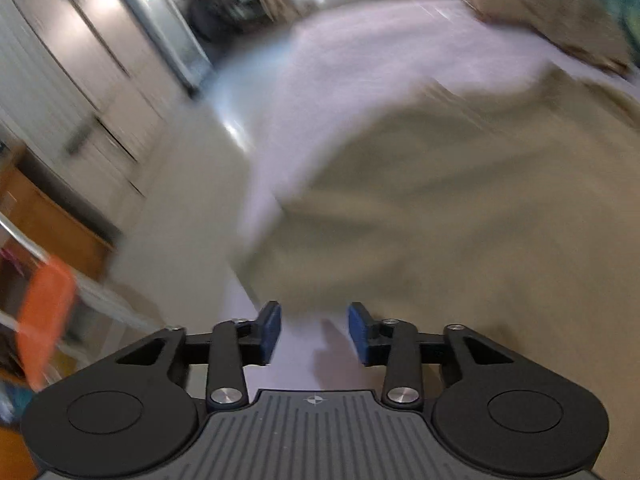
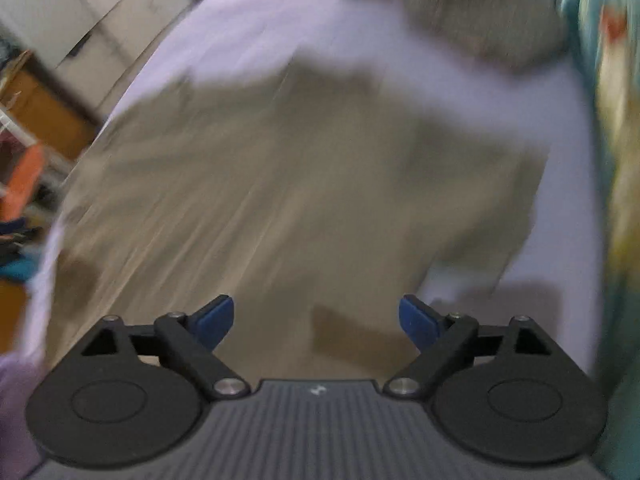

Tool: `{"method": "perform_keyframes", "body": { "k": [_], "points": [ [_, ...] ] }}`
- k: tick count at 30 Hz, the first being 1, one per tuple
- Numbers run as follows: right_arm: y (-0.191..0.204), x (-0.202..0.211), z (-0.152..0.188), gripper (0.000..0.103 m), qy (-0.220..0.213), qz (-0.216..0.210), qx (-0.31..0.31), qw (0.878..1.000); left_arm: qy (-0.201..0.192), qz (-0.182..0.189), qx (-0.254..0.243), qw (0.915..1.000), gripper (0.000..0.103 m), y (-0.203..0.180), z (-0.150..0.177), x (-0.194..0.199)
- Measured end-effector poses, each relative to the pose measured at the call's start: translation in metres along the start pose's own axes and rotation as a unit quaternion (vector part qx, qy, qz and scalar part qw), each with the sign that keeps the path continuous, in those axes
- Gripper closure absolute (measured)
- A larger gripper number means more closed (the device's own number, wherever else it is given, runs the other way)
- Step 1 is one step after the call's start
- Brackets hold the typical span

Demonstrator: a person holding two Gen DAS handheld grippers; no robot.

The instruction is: Fold clothes

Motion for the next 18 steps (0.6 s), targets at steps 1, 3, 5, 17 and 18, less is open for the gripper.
{"method": "perform_keyframes", "body": {
  "k": [1,3,5,17,18],
  "points": [
    [0.007,0.002,0.020,0.013,0.011,-0.007,-0.005,1.000,0.015,0.015,0.005,0.9998,0.056,-0.011,0.017,0.015],
    [0.021,0.004,0.050,0.013,0.025,0.004,0.002,1.000,0.044,0.034,0.024,0.9982,0.050,-0.028,0.051,0.038],
    [0.033,0.007,0.072,0.013,0.032,0.012,0.010,0.999,0.071,0.029,0.042,0.9962,0.048,-0.040,0.079,0.056],
    [0.089,0.047,0.096,0.011,-0.001,-0.015,0.077,0.997,0.157,-0.007,0.075,0.9846,0.042,-0.059,0.166,0.098],
    [0.091,0.046,0.097,0.011,0.002,-0.015,0.081,0.997,0.148,-0.001,0.084,0.9855,0.042,-0.059,0.171,0.098]
  ]
}}
Point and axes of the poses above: each gripper's, at about its wrist camera, not at the fingertips, and x roughly against the way its jaws point, y to its left, z to its underside, the point moved 6 cm from there along -x, roughly the way its jaws point, and after that the axes turned 13 degrees about -y, right-handed, at the moved point
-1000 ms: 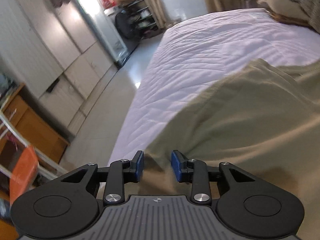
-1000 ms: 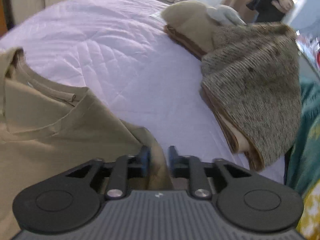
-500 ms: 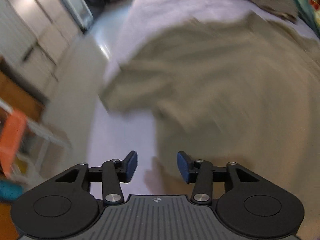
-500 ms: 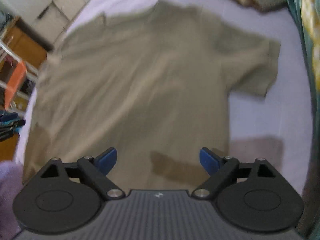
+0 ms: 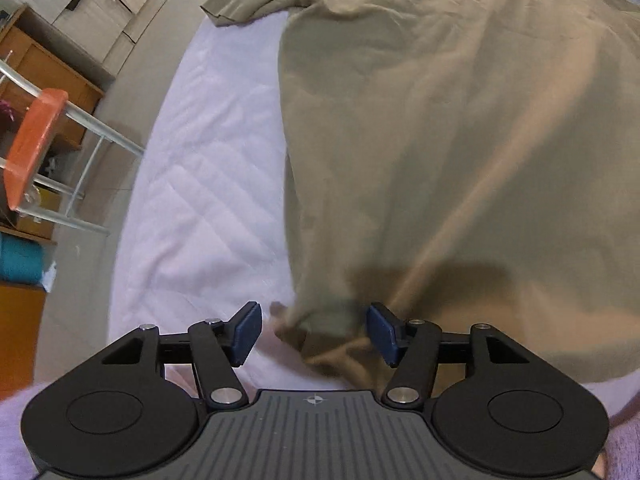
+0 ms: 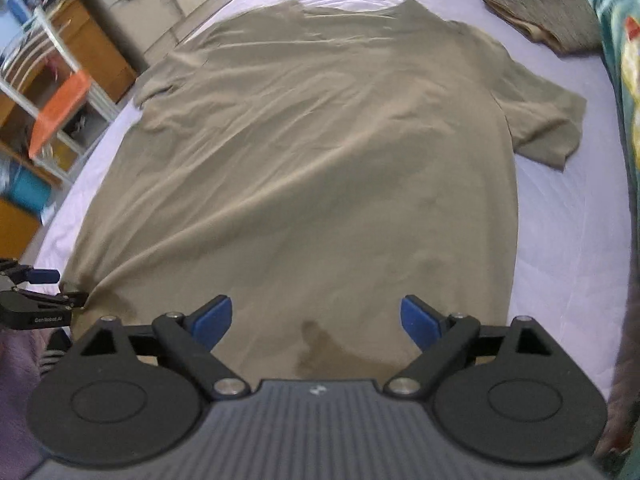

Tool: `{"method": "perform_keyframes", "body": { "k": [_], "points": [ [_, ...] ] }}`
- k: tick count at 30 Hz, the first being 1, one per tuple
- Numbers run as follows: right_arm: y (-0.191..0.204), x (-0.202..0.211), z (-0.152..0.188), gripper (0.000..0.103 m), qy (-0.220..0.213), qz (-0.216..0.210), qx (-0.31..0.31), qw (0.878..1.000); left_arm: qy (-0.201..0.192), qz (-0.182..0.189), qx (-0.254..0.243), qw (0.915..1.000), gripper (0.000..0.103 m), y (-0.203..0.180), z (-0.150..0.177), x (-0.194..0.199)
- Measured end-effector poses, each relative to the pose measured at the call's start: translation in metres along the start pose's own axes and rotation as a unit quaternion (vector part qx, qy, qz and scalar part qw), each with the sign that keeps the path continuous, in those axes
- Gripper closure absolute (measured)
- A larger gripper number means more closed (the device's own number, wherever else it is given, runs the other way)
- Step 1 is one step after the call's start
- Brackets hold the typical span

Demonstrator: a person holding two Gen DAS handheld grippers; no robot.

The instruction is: Fold clothes

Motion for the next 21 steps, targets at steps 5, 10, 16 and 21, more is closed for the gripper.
{"method": "perform_keyframes", "body": {
  "k": [5,10,16,21],
  "points": [
    [0.007,0.002,-0.001,0.011,0.001,-0.007,-0.012,1.000,-0.053,0.054,0.015,0.9970,0.042,-0.003,0.008,-0.007],
    [0.011,0.016,0.004,0.011,-0.009,0.021,-0.030,0.999,-0.082,0.096,0.038,0.9913,0.043,-0.005,0.010,-0.012],
    [0.011,0.034,0.014,0.010,0.014,0.090,0.006,0.996,-0.066,0.195,0.004,0.9785,0.073,0.003,0.024,0.013],
    [-0.001,0.044,0.022,0.010,0.058,0.100,0.003,0.993,-0.056,0.241,-0.002,0.9690,0.083,0.052,0.042,0.018]
  ]
}}
Point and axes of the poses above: each gripper's, at about its wrist camera, not at the fingertips, and x roughly against the way its jaws point, y to its left, z to its underside, the point moved 6 cm from there along -x, roughly the way its jaws point, and after that the axes turned 13 degrees about -y, right-handed, at the moved point
